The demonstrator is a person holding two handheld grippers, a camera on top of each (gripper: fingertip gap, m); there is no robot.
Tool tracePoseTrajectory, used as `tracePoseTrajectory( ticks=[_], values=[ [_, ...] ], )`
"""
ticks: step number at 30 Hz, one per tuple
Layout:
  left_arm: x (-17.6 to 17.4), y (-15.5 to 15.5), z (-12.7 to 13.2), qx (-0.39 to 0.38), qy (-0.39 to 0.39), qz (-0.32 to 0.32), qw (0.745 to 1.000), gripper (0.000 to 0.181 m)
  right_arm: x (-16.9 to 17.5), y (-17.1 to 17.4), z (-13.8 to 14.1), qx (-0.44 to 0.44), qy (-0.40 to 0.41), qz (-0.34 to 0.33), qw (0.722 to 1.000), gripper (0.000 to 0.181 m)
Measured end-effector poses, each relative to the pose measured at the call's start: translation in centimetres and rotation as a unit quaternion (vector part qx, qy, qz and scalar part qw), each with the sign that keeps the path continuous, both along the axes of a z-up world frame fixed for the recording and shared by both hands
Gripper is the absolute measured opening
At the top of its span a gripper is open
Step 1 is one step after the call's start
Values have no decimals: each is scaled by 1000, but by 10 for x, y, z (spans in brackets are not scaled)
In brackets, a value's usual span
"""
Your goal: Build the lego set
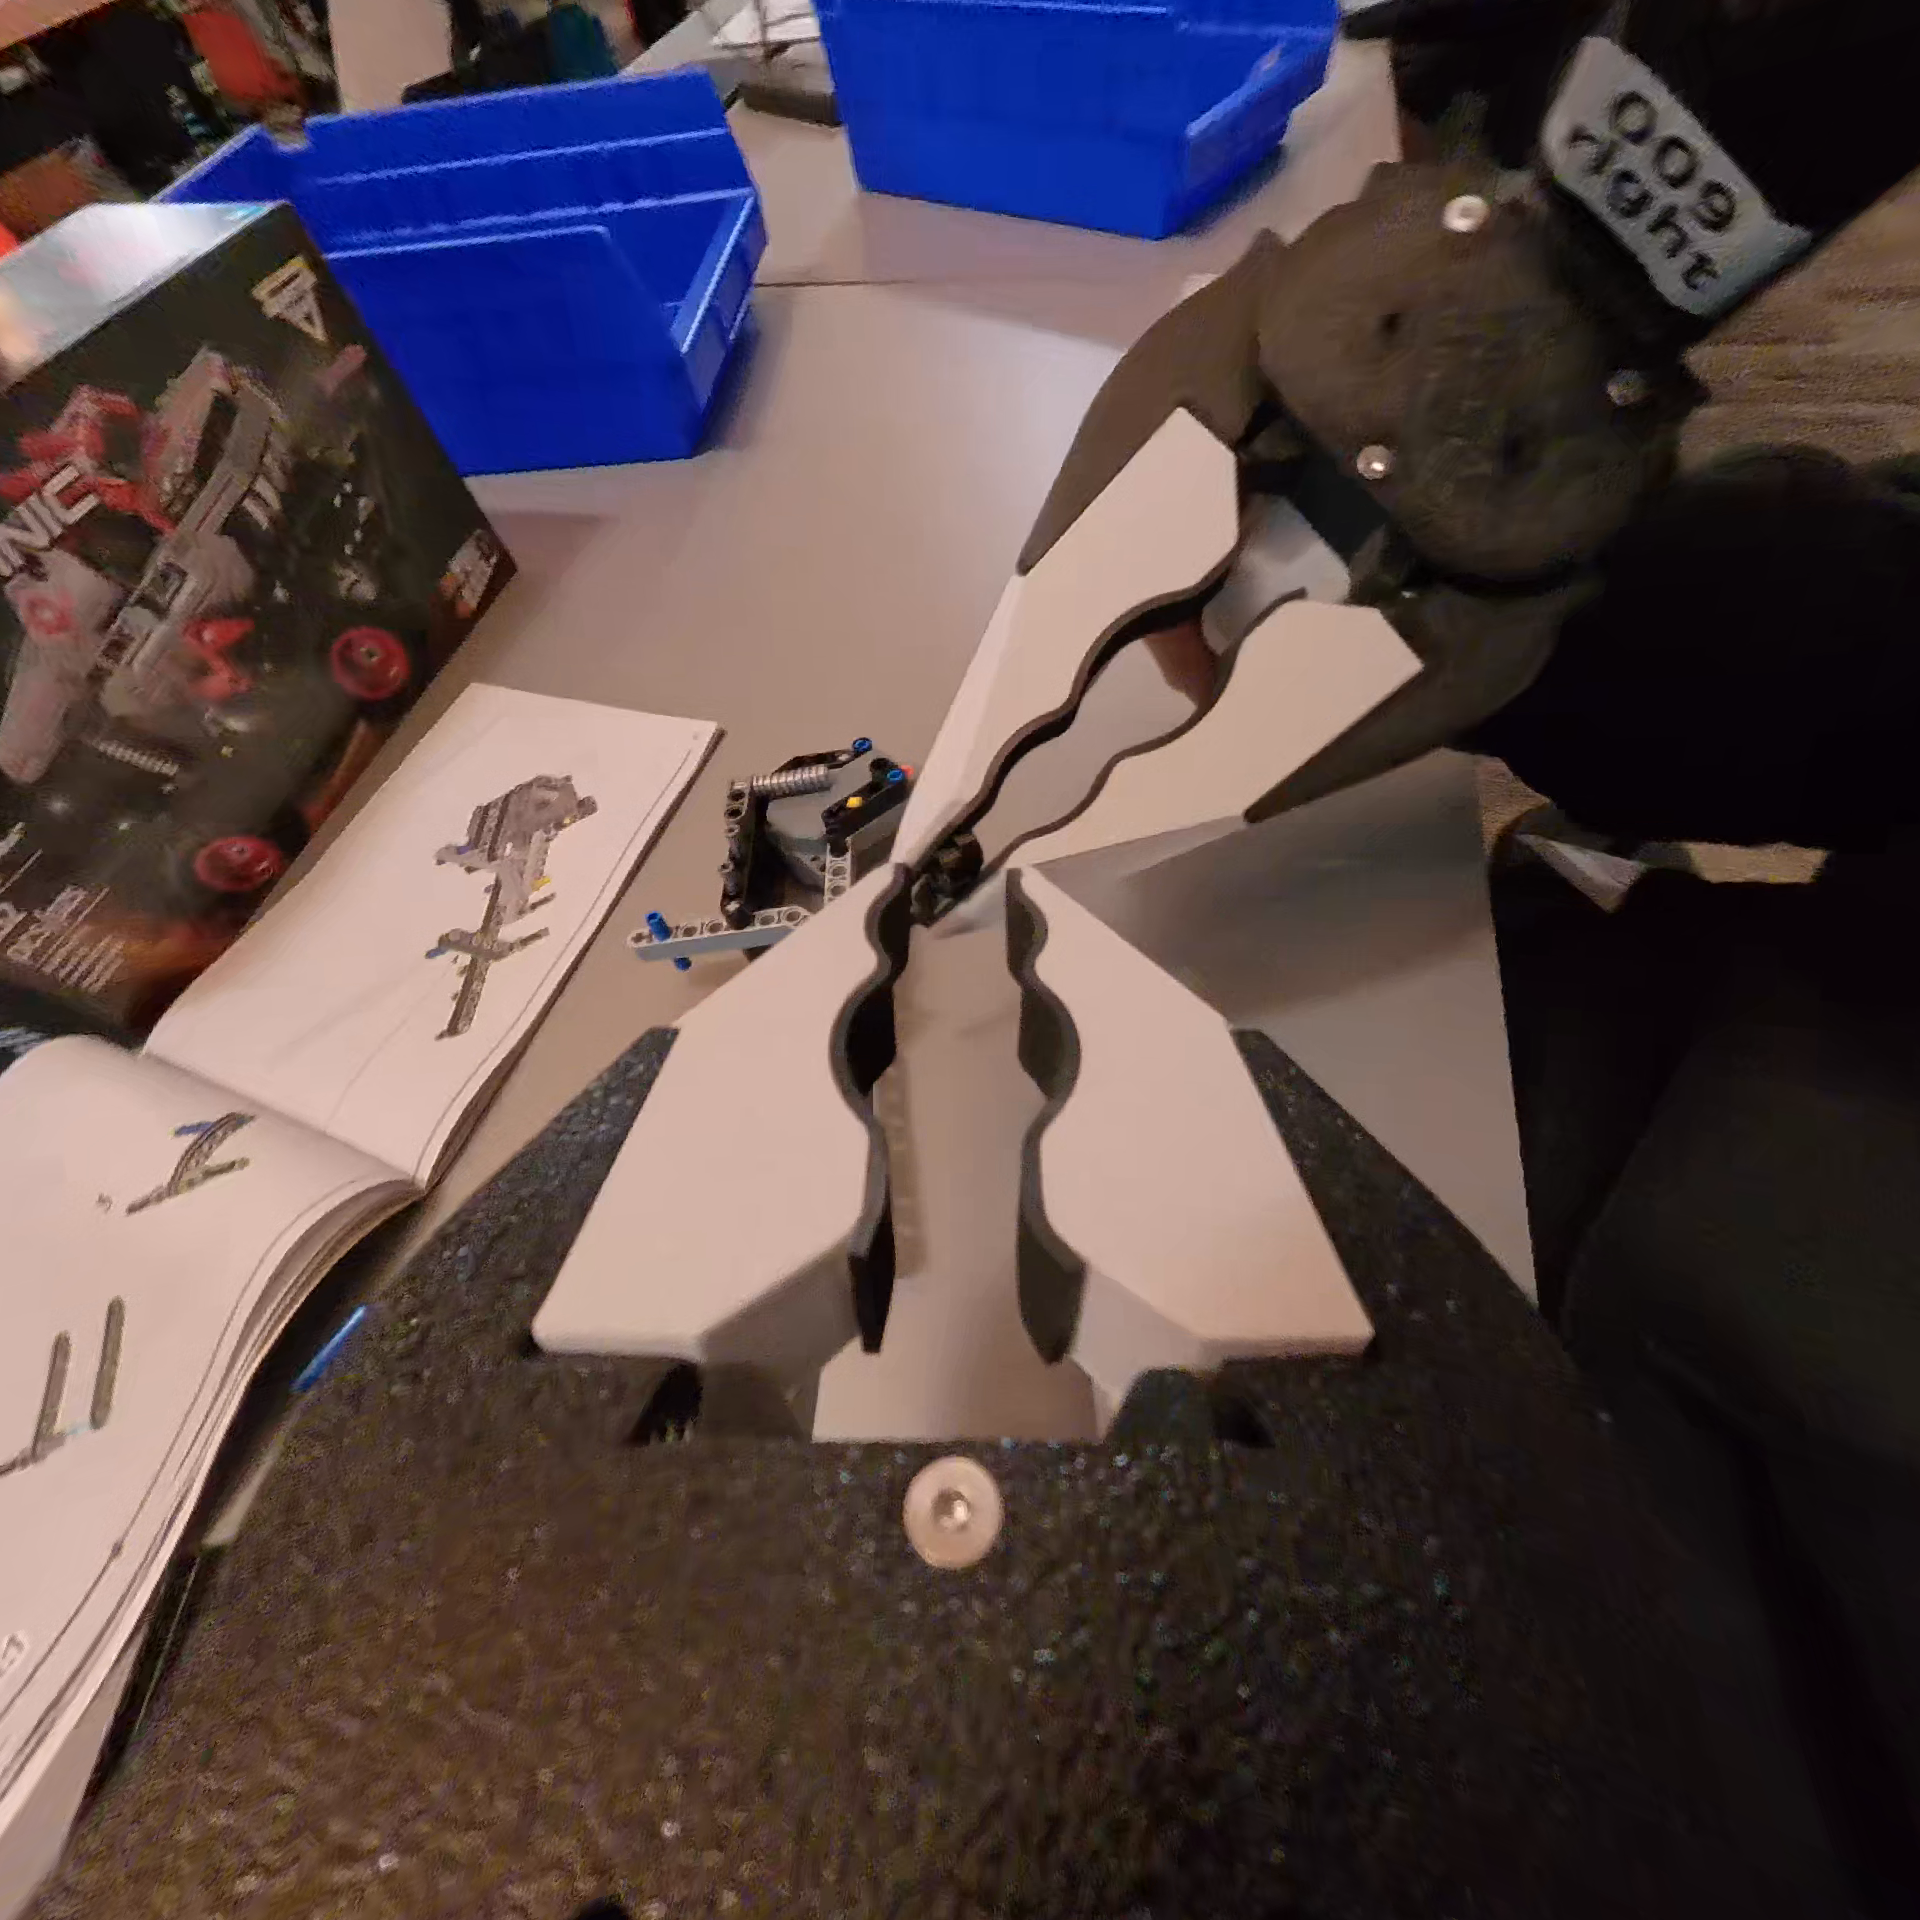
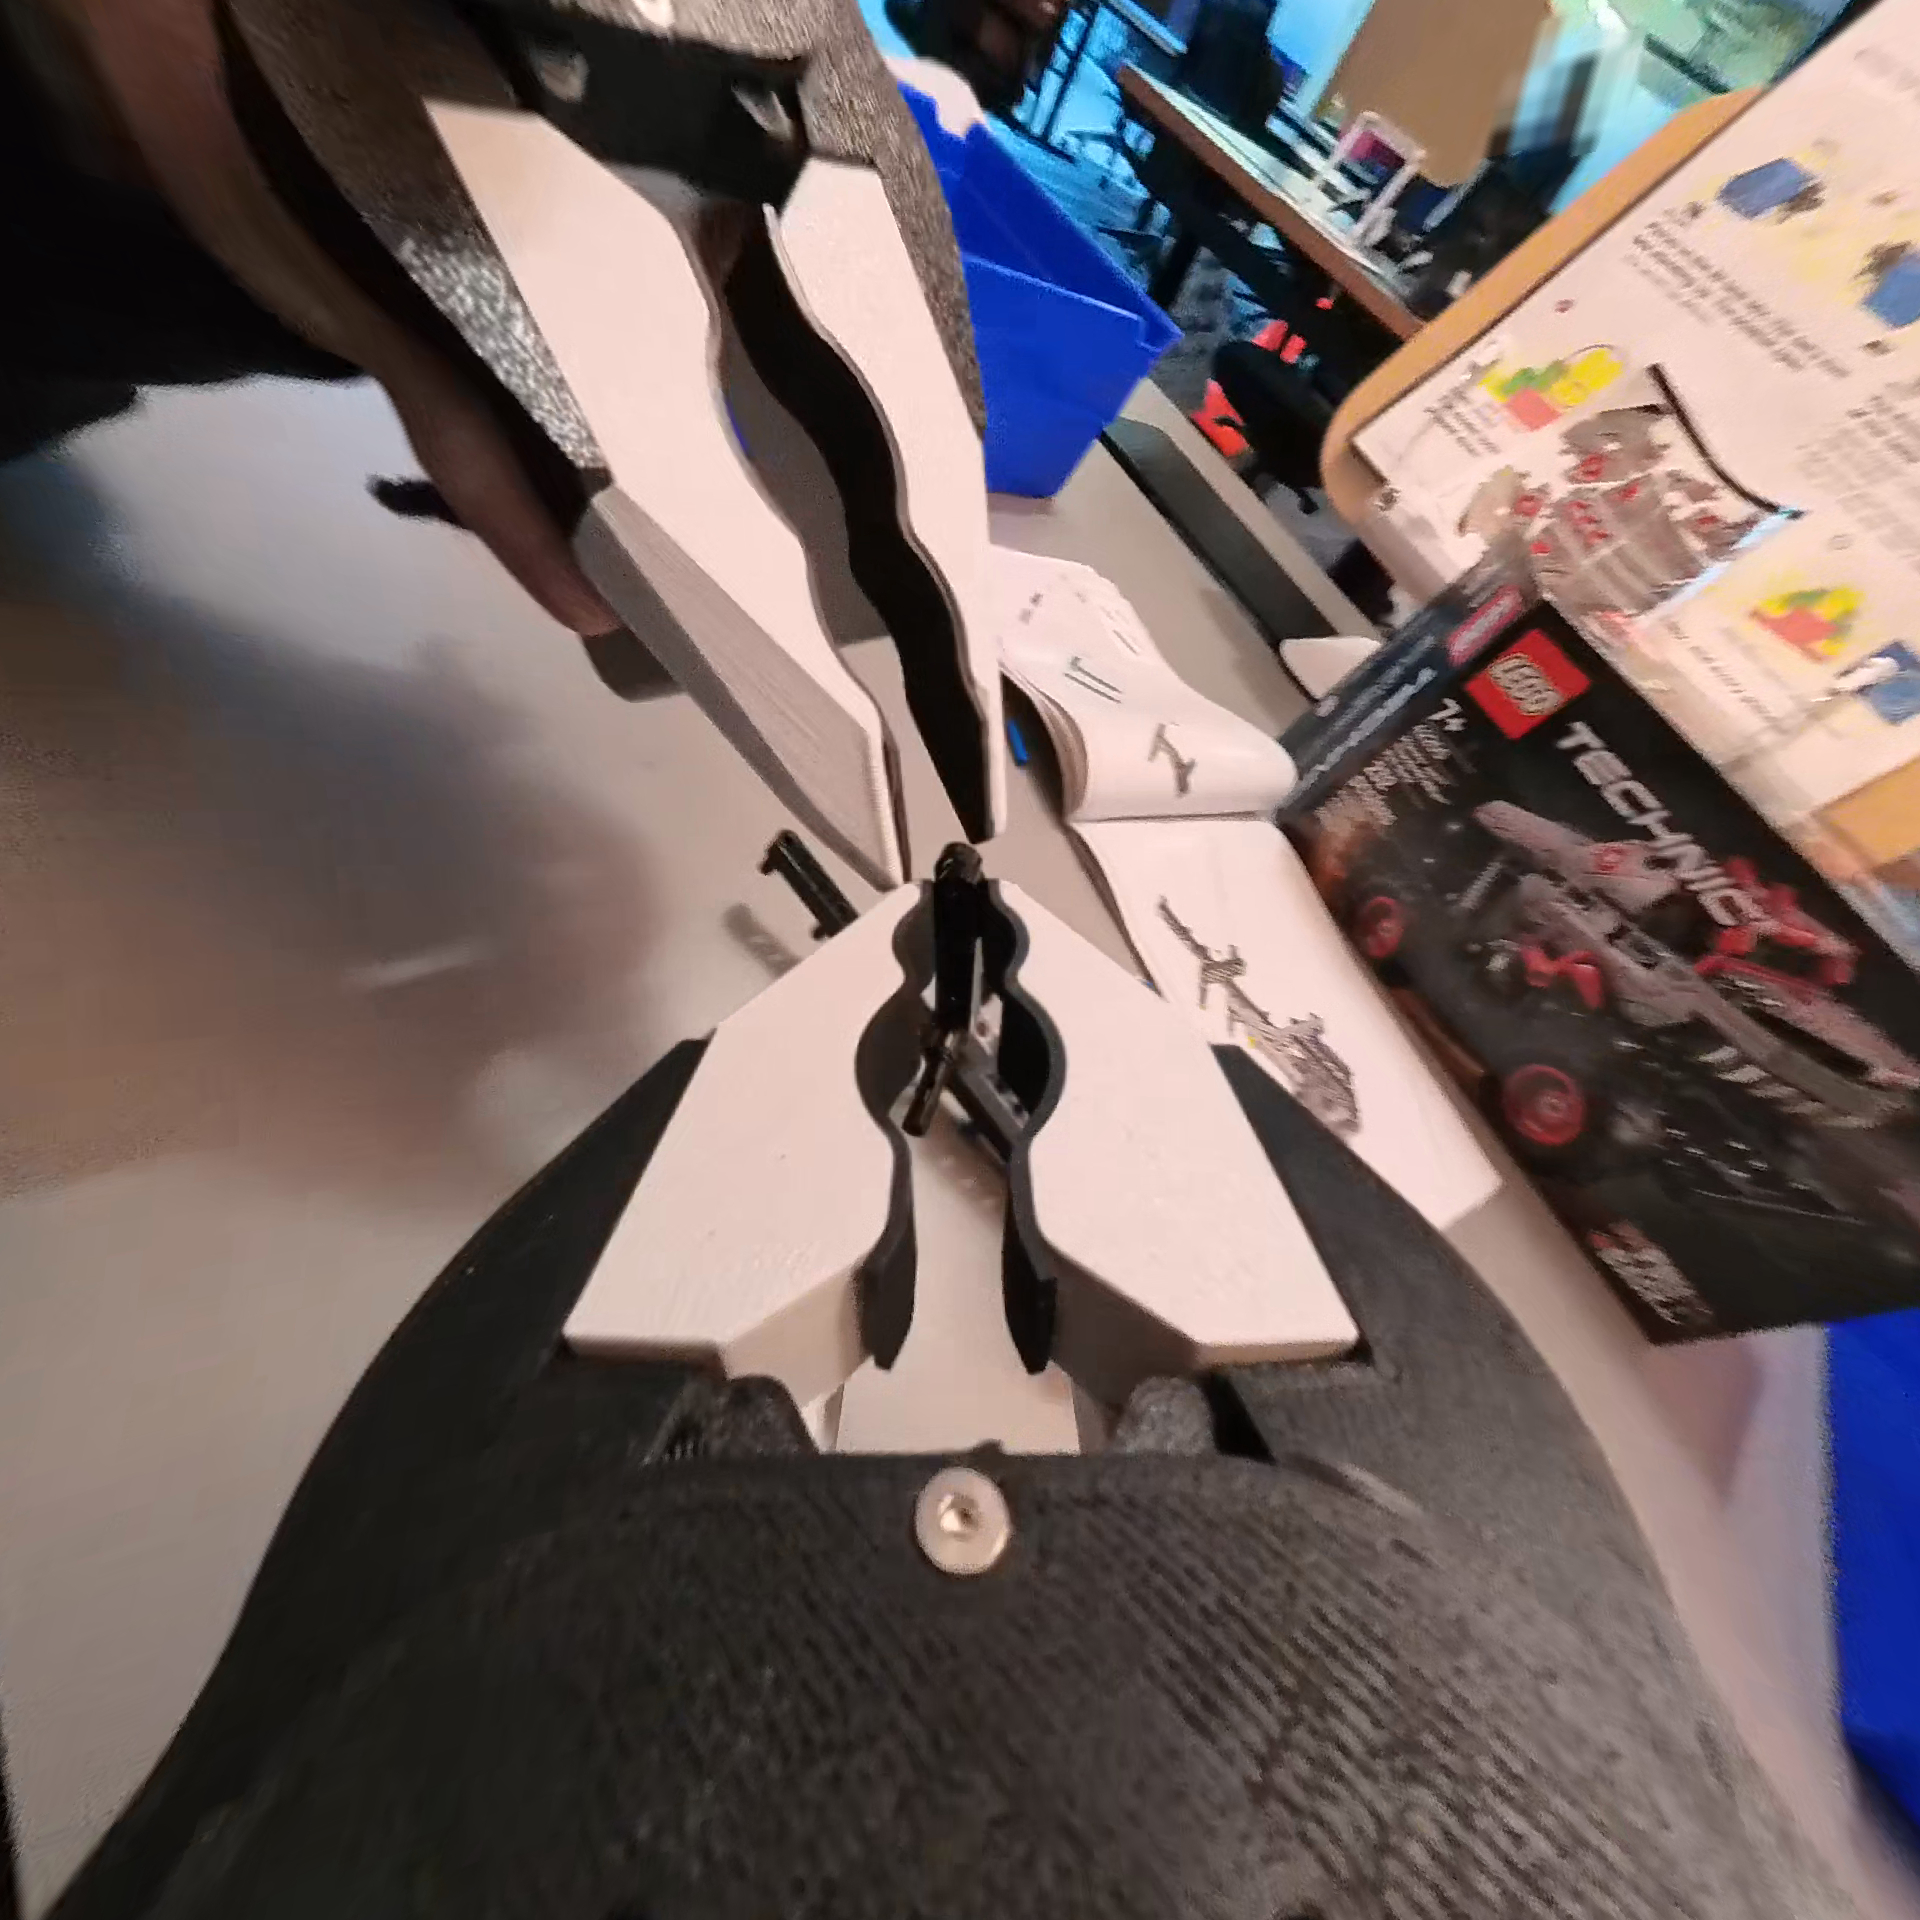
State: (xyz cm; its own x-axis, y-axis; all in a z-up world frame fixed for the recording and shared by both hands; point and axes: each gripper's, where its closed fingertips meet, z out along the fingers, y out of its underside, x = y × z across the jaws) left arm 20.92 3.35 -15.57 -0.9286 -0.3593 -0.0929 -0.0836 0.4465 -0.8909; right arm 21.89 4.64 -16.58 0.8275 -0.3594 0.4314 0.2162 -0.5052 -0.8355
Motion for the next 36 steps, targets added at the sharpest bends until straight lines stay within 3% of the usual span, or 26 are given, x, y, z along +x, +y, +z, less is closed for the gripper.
tracePoseTrajectory(
  ticks=[8, 14, 18, 22, 24, 31, 36],
  values=[
    [3, 0, 1, -21, 54, 49, 997, 21, 9, -4, 1, -59, -83, -47, 994, 5],
    [6, -3, -1, -60, 114, 81, 988, 17, 12, -2, 0, -103, -145, -75, 981, 5],
    [10, -3, -2, -63, 113, 100, 987, 8, 13, -2, 2, -122, -176, -93, 972, 5],
    [13, -1, 0, -76, 110, 95, 986, 6, 15, -3, 4, -90, -163, -88, 979, 5],
    [13, -2, 3, -92, 120, 85, 985, 6, 17, -6, 8, -58, -146, -90, 983, 15],
    [14, -2, 14, -131, 131, 87, 979, 6, 19, -10, 11, -69, -175, -95, 978, 5],
    [6, -4, 14, -109, 96, 30, 989, 19, 13, -7, 14, -38, -144, -67, 987, 5]
  ],
)
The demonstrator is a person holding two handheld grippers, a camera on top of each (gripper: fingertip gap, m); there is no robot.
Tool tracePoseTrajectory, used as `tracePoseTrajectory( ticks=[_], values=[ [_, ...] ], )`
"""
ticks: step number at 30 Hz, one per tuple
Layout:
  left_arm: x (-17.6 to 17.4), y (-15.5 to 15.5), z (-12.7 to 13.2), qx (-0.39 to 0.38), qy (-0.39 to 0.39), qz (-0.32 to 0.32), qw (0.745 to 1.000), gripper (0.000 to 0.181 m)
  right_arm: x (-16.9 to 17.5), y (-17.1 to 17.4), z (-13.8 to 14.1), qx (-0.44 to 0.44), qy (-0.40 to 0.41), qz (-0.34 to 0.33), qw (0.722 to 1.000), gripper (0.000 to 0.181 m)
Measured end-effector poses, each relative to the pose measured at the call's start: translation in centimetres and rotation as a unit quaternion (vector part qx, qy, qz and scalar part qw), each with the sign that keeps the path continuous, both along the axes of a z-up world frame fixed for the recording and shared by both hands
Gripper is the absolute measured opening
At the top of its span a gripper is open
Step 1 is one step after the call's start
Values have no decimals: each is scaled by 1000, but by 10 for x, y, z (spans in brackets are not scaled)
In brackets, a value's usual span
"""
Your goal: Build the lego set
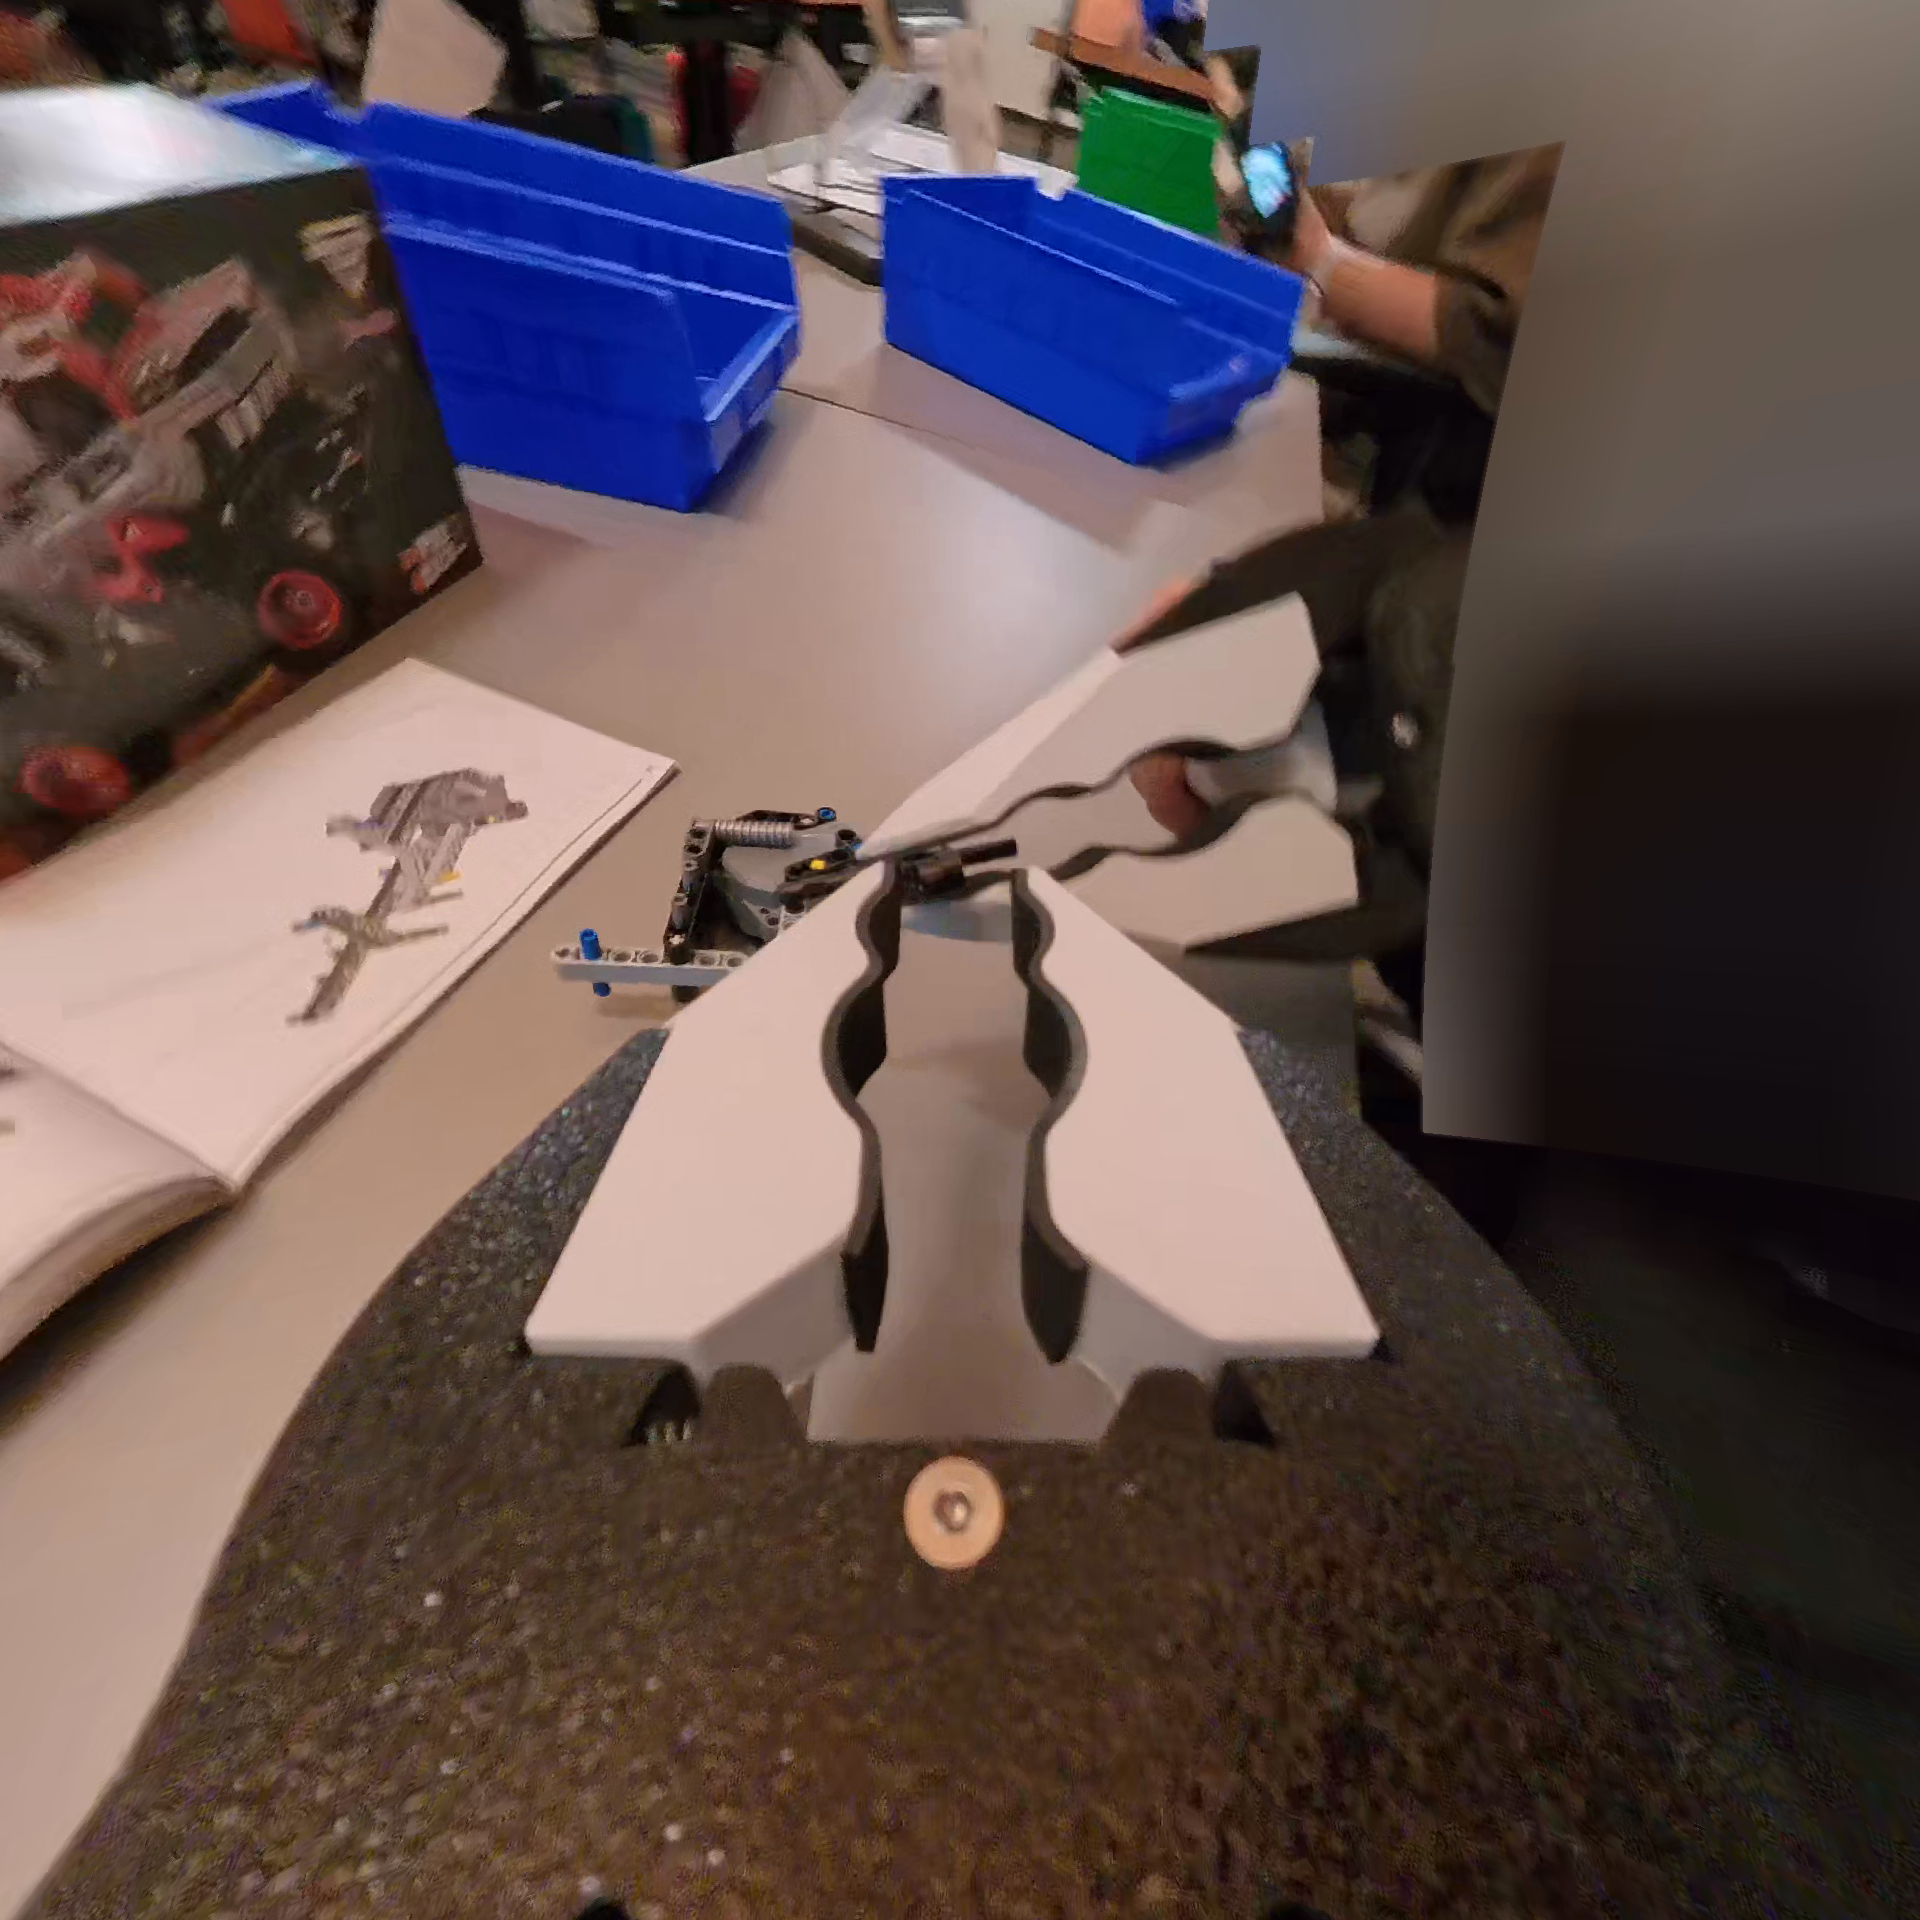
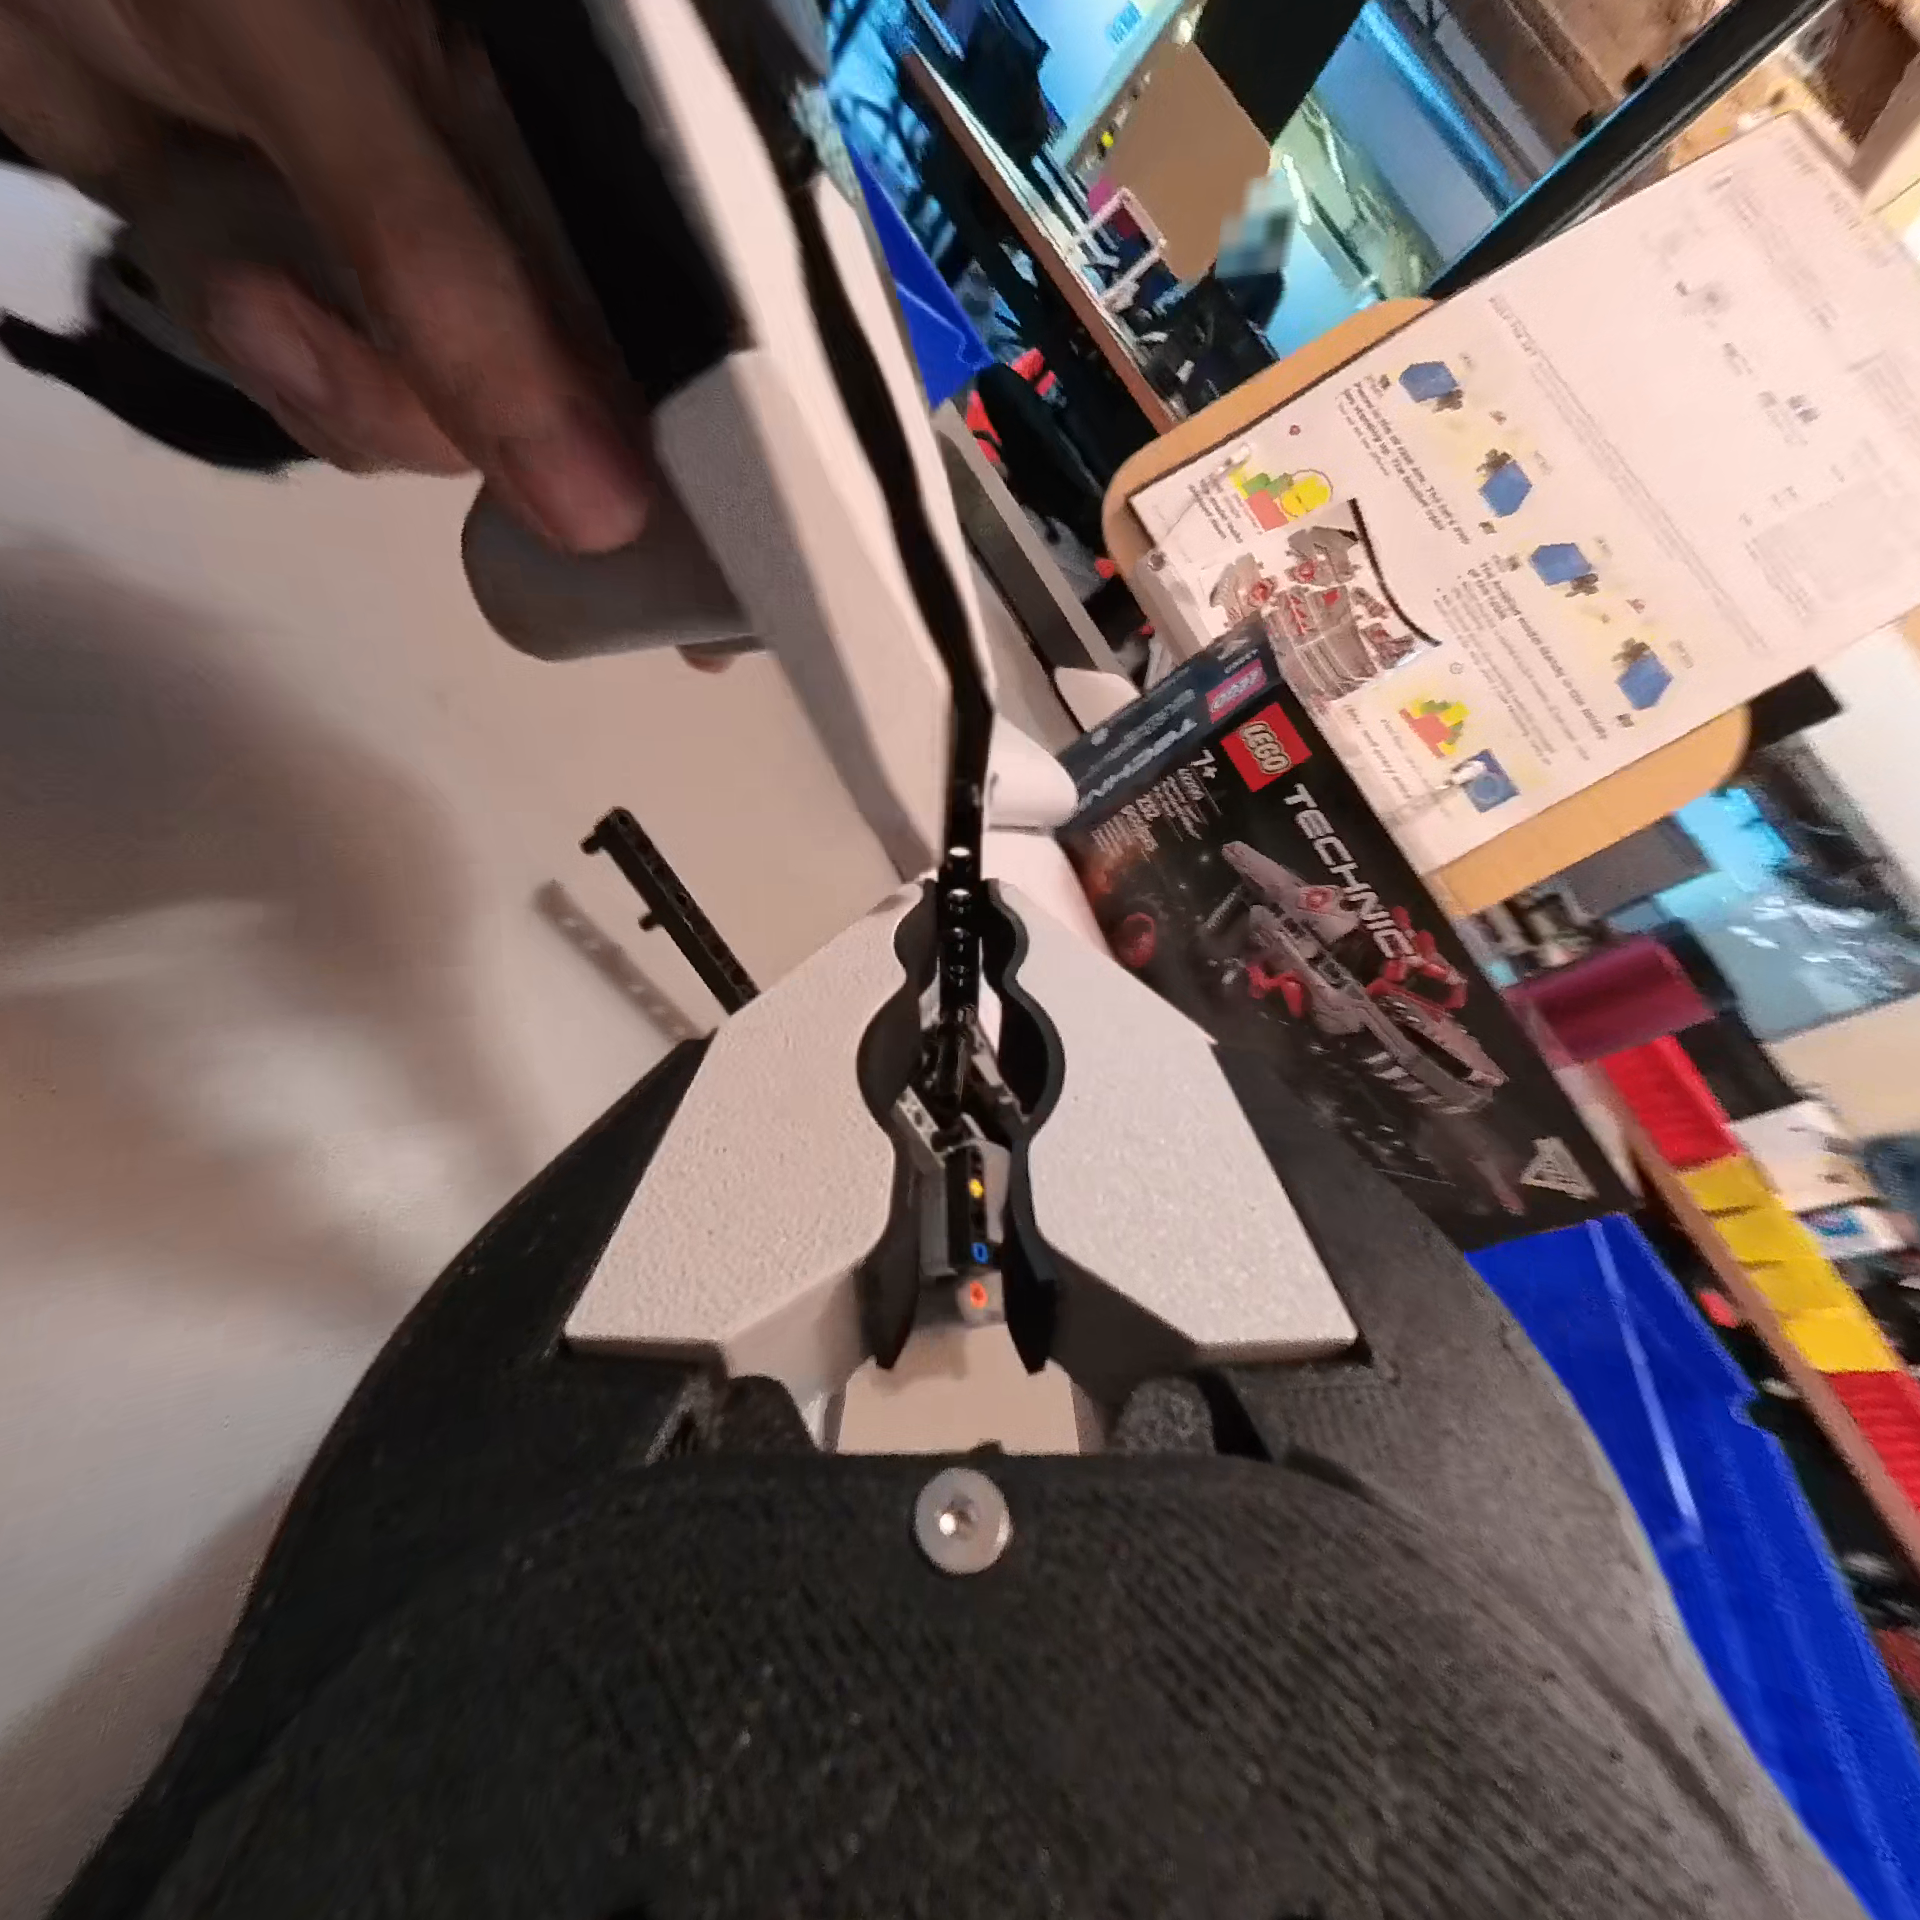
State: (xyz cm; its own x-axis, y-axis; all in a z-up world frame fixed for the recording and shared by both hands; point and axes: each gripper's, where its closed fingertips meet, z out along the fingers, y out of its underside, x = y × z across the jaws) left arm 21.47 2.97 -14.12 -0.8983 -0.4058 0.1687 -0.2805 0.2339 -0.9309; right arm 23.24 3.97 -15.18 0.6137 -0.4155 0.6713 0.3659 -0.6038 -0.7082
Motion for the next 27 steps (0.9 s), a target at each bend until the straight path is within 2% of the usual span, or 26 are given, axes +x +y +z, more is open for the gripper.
tracePoseTrajectory(
  ticks=[3, 6, 11, 18, 23, 26, 27],
  values=[
    [-1, 7, -8, 81, -126, -39, 988, 31, -9, 3, -2, 46, 75, 56, 995, 4],
    [-2, 11, -11, 115, -210, -64, 969, 26, -24, 7, -3, 88, 164, 131, 974, 5],
    [-28, 7, 0, 53, -201, -143, 968, 15, -42, 10, -1, 123, 234, 203, 943, 5],
    [-43, 4, 0, 17, -159, -189, 969, 5, -59, 17, -4, 118, 267, 256, 922, 5],
    [-40, 3, 3, -8, -126, -188, 974, 5, -57, 17, 0, 127, 235, 255, 929, 6],
    [-36, 2, 6, -31, -93, -179, 979, 5, -54, 17, 2, 132, 217, 247, 935, 13],
    [-36, 2, 6, -35, -86, -181, 979, 5, -53, 17, 3, 132, 211, 241, 938, 7]
  ],
)
